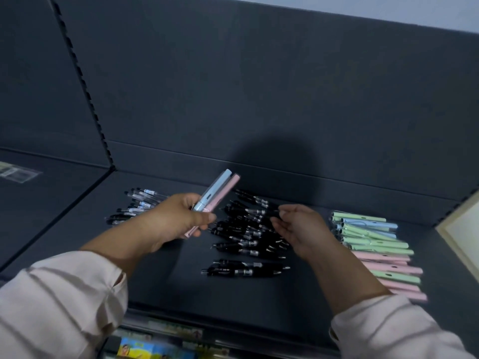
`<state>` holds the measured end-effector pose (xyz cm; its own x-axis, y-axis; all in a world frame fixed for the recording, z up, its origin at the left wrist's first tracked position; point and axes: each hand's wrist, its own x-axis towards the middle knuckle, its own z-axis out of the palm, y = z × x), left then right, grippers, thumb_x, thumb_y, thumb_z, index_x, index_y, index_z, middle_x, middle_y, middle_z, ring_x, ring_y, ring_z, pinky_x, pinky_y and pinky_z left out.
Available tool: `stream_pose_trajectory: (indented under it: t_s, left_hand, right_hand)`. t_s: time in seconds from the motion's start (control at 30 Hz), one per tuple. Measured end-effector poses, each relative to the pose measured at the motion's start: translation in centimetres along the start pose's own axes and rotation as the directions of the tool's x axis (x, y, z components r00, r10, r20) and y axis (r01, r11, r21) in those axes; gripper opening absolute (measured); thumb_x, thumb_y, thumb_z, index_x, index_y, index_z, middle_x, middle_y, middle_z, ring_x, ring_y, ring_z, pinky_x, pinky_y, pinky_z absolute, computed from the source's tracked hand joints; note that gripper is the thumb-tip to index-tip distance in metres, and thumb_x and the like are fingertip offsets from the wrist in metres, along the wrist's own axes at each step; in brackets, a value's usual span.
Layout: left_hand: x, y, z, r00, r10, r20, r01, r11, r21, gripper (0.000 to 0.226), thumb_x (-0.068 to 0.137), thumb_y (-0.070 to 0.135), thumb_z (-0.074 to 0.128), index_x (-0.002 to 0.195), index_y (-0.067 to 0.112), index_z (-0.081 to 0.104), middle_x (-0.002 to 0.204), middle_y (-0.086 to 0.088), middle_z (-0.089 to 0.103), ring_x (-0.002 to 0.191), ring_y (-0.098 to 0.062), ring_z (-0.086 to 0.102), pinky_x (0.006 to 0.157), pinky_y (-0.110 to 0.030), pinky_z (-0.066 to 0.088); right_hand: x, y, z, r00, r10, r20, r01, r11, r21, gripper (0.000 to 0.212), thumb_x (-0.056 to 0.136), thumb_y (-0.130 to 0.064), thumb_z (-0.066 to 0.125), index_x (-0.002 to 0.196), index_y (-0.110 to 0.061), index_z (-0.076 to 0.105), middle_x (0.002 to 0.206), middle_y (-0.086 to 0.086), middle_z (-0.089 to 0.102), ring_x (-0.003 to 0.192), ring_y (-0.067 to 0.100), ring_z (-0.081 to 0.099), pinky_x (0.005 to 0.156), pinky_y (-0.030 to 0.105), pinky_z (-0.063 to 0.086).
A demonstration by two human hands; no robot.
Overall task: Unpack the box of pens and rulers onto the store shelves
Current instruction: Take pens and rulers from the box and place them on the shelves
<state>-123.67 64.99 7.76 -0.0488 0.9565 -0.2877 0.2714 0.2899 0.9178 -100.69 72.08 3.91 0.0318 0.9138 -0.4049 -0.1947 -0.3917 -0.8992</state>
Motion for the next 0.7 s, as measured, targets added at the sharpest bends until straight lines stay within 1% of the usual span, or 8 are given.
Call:
stream_pose_trajectory:
  t_s: [0.17,0.23,0.3,0.37,0.47,0.53,0.6,0.7]
  left_hand:
    - [-0.4,-0.6,-1.4,0.998,-0.028,-0.060,0.025,0.998,-0.059,0.015,0.084,0.009,0.069,0.097,0.014,0.065,0.067,-0.001,0.064,0.057,-0.014,0.055,0.056,-0.025,0.042]
    - [-0.5,-0.9,-1.7,0.997,-0.043,-0.069,0.038,0.996,-0.077,0.016,0.084,0.007,0.069,0.098,0.011,0.064,0.068,-0.003,0.063,0.056,-0.014,0.054,0.055,-0.024,0.045]
    - [-0.7,-0.9,-1.8,0.997,-0.041,-0.065,0.037,0.997,-0.064,0.015,0.084,0.007,0.069,0.098,0.010,0.064,0.068,-0.004,0.062,0.056,-0.014,0.054,0.054,-0.022,0.046]
    - [-0.9,-0.7,-1.6,0.999,-0.021,-0.046,0.020,1.000,-0.010,0.012,0.084,0.007,0.069,0.094,0.012,0.065,0.068,-0.004,0.061,0.057,-0.013,0.054,0.054,-0.021,0.046]
    - [-1.0,0.1,-0.7,1.000,0.008,0.016,-0.009,0.998,0.061,0.011,0.084,0.006,0.068,0.093,0.012,0.065,0.068,-0.003,0.061,0.057,-0.012,0.054,0.051,-0.017,0.044]
    - [-0.9,0.8,0.2,0.997,0.018,0.077,-0.027,0.994,0.106,0.011,0.085,0.007,0.067,0.094,0.012,0.064,0.069,-0.003,0.060,0.056,-0.010,0.054,0.049,-0.014,0.044]
    - [-0.8,1.6,1.5,0.988,0.027,0.153,-0.051,0.987,0.152,0.009,0.085,0.008,0.067,0.093,0.011,0.062,0.069,-0.004,0.059,0.057,-0.011,0.054,0.049,-0.014,0.043]
    - [-0.4,2.6,3.7,0.961,0.041,0.274,-0.110,0.964,0.242,0.007,0.086,0.010,0.066,0.090,0.013,0.061,0.067,-0.001,0.058,0.059,-0.012,0.053,0.052,-0.016,0.042]
  right_hand:
    - [-0.1,-0.1,1.5,1.000,0.004,0.026,-0.002,0.998,-0.057,0.019,0.091,0.010,0.047,0.087,-0.004,0.060,0.092,0.016,0.060,0.081,0.023,0.063,0.066,0.025,0.055]
    - [-0.2,-0.1,1.7,0.998,-0.054,-0.036,0.045,0.978,-0.203,0.019,0.089,0.007,0.050,0.083,-0.007,0.061,0.088,0.013,0.061,0.078,0.020,0.060,0.067,0.025,0.053]
    - [-0.5,-0.1,1.6,0.981,-0.177,-0.081,0.125,0.894,-0.431,0.016,0.087,0.000,0.053,0.082,-0.012,0.064,0.081,0.006,0.062,0.072,0.016,0.055,0.059,0.023,0.047]
    - [-1.0,-0.3,1.8,0.956,-0.286,-0.071,0.213,0.837,-0.504,0.017,0.087,-0.004,0.054,0.080,-0.016,0.064,0.074,0.000,0.061,0.067,0.013,0.052,0.053,0.022,0.042]
    - [-2.2,-1.0,2.5,0.943,-0.329,0.054,0.320,0.849,-0.420,0.014,0.090,-0.013,0.059,0.080,-0.021,0.066,0.079,-0.003,0.065,0.068,0.009,0.055,0.059,0.020,0.043]
    - [-3.2,-1.6,2.7,0.946,-0.241,0.216,0.298,0.907,-0.296,0.012,0.094,-0.023,0.057,0.087,-0.023,0.067,0.090,-0.003,0.068,0.069,0.009,0.057,0.063,0.023,0.045]
    - [-3.9,-2.2,2.1,0.921,-0.191,0.339,0.290,0.918,-0.272,0.013,0.096,-0.028,0.054,0.097,-0.029,0.067,0.095,-0.007,0.067,0.067,0.008,0.057,0.062,0.023,0.045]
    - [-4.3,-2.9,0.0,0.892,-0.235,0.387,0.360,0.886,-0.291,0.016,0.096,-0.025,0.055,0.107,-0.033,0.063,0.086,-0.005,0.063,0.058,0.005,0.054,0.055,0.020,0.044]
